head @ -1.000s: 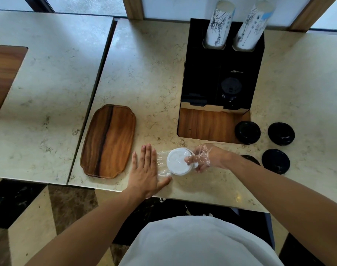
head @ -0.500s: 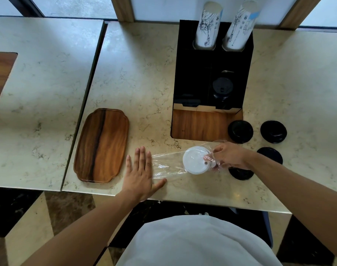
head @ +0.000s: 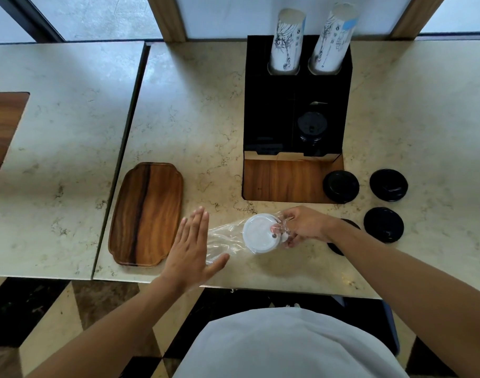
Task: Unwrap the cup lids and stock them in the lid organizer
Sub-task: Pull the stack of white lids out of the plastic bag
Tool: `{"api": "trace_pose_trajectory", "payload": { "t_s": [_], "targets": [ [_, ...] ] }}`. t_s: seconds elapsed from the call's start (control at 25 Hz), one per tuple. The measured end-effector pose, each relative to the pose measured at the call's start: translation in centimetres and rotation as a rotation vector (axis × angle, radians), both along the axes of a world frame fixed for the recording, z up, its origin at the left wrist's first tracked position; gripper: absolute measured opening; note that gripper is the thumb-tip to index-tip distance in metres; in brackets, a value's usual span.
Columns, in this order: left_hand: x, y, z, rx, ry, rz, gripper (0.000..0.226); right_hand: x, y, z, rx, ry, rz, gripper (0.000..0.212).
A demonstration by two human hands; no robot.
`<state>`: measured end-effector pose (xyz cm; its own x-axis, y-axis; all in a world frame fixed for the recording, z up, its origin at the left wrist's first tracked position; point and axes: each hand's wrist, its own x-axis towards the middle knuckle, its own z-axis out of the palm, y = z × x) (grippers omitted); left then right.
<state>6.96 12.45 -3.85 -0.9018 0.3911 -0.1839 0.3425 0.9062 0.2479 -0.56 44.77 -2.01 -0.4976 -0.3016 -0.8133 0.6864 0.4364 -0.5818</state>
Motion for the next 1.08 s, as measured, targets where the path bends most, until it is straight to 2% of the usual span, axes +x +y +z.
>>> {"api": "trace_pose_trajectory", "payload": {
  "t_s": [0.16, 0.48, 0.76, 0.92, 1.0, 1.08],
  "targets": [
    [0.1, 3.7, -0.9, 0.059, -0.039, -0.145, 0.094, -0.1, -2.3, 0.1, 0.011, 0.013, 0.037, 0.033],
    [1.0, 3.8, -3.5, 0.0, -0.13, -0.11, 0.087, 0.1, -2.3, 0.0, 0.023, 0.043, 0.031, 0.029],
    [1.4, 4.0, -4.0, -0.093, -0.098, -0.111, 0.082, -0.7, -0.7, 1.2, 0.067, 0.171, 0.057, 0.027],
    [1.6, 4.5, -4.0, -0.125, -0.066, -0.106, 0.083, -1.0, 0.1, 1.9, 0.129, 0.278, 0.089, 0.029],
    [1.7, 4.4, -4.0, -0.142, -0.073, -0.104, 0.085, -1.3, 1.1, 2.1, 0.232, 0.356, 0.12, 0.026],
    [1.9, 4.4, -4.0, -0.151, -0.095, -0.081, 0.089, -1.9, 2.6, 2.3, 0.353, 0.418, 0.057, 0.024]
  ]
}}
